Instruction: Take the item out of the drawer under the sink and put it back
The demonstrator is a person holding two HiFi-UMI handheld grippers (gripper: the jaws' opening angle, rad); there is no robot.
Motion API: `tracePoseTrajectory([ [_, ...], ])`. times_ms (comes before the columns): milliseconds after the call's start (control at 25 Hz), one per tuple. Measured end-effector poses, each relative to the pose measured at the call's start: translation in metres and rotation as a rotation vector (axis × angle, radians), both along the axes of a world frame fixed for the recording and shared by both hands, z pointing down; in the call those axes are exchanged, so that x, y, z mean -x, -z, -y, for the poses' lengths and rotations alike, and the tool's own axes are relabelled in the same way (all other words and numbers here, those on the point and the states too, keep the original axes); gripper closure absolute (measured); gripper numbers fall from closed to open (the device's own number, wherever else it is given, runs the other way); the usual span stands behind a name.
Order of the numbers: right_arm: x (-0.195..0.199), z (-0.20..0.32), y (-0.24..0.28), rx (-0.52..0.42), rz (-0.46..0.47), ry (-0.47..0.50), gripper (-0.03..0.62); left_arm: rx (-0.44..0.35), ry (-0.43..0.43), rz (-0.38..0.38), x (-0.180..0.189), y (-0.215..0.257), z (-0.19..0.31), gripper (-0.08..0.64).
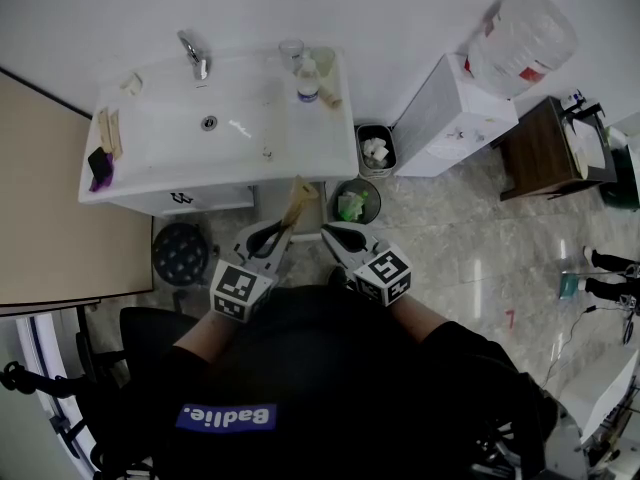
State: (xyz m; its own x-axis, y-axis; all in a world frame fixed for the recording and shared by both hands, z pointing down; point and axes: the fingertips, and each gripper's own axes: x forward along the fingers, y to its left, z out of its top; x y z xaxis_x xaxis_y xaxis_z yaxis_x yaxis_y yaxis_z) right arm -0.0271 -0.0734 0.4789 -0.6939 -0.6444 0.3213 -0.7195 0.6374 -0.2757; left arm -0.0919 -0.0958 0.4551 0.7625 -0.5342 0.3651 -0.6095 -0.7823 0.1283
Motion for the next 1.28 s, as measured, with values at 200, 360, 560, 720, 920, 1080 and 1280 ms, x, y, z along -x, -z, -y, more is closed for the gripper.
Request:
tracePoseTrajectory([
  [200,-0.002,0.000,-0.004,0.014,0.002,-0.009,0.591,0.011,-0.024,0.046,-0.003,-0.016,0.004,0.525],
  [360,-0.006,-0.001,-0.012,0.032,-0.003,-0.011,0.591,0.014,-0.031,0.088,-0.004,-0.037,0.011,0.525],
  [560,-0.016,-0.005,-0.022,0.060,-0.001,-0.041,0.591,0.039,-0.060,0.162,-0.008,-0.070,0.017,0.525],
  [720,-0.023,-0.007,-0.033,0.086,0.000,-0.056,0.591,0.069,-0.076,0.234,-0.005,-0.108,0.033,0.525],
  [920,-0.034,-0.014,-0.053,0.137,-0.006,-0.086,0.591,0.090,-0.130,0.317,-0.008,-0.151,0.043,0.525],
  [1080,-0.043,-0.016,-0.062,0.159,-0.005,-0.104,0.591,0.106,-0.178,0.393,-0.012,-0.185,0.049,0.525],
  [1280,-0.056,-0.023,-0.078,0.200,-0.008,-0.140,0.591,0.145,-0.258,0.493,-0.019,-0.238,0.055,0.525],
])
